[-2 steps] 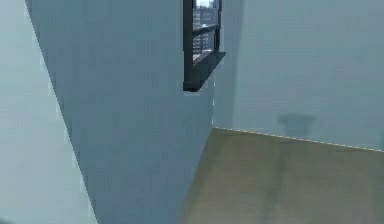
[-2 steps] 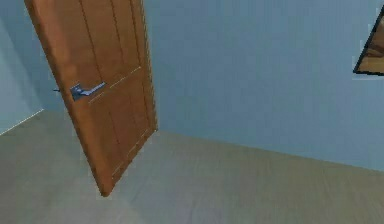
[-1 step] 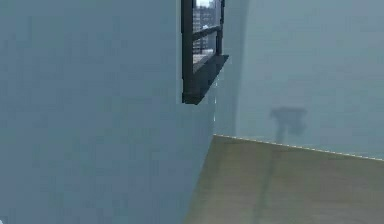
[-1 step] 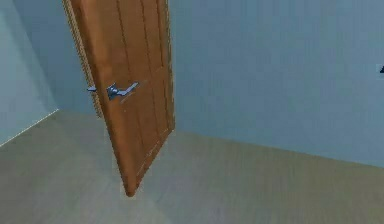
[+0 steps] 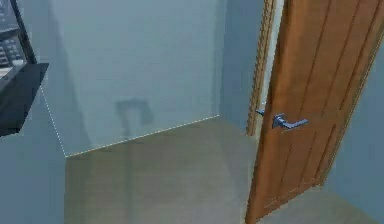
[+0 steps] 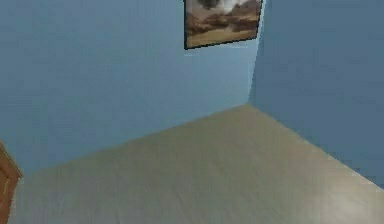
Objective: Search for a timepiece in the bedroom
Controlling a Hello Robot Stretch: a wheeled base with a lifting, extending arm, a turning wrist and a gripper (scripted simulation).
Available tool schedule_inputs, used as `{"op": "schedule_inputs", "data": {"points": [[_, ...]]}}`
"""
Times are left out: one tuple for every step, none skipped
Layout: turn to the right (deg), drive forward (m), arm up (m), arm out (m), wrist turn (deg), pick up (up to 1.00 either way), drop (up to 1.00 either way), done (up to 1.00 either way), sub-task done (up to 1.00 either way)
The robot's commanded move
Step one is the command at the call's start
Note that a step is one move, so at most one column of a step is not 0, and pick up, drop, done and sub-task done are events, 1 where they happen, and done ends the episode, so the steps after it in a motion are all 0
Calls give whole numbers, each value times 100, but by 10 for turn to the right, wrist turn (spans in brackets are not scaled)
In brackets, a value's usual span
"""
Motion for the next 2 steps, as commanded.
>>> {"op": "schedule_inputs", "data": {"points": [[450, 0, 0, 0, 0, 0, 0, 0, 0], [210, 0, 0, 0, 0, 0, 0, 0, 0]]}}
